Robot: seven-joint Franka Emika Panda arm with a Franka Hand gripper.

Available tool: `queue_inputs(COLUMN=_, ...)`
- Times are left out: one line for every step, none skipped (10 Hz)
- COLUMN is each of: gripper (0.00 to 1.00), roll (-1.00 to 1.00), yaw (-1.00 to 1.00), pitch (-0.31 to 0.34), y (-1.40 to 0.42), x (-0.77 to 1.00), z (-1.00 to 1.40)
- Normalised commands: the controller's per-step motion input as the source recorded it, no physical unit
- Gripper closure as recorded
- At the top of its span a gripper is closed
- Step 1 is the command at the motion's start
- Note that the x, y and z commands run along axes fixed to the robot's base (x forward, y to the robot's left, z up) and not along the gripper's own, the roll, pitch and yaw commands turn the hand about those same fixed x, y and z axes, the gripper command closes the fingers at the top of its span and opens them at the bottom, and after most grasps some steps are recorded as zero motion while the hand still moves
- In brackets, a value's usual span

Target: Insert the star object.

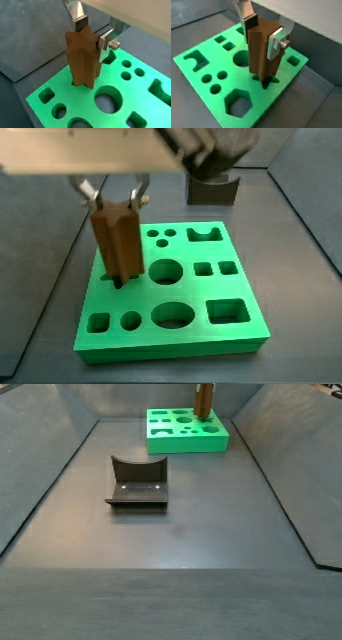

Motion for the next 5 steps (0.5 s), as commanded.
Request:
queue_inputs(gripper=1.0, roll=0.14, yaw=0.06, pitch=0.0, y=-0.04, x=-0.11, z=-0.31)
queue_inputs(gripper=1.0, roll=0.07, yaw=0.05, pitch=0.0, y=0.0, x=-0.05, z=-0.23)
queue_inputs(gripper=1.0, roll=0.08, yaw=0.13, pitch=0.0, y=0.03, x=0.0, z=-0.17)
queue_inputs(gripper=1.0, roll=0.12, yaw=0.13, pitch=0.0, y=0.1, x=0.0, z=-0.13)
queue_inputs(gripper=1.0, roll=0.08, yaw=0.06, pitch=0.0, y=0.1, x=-0.14, z=-0.11)
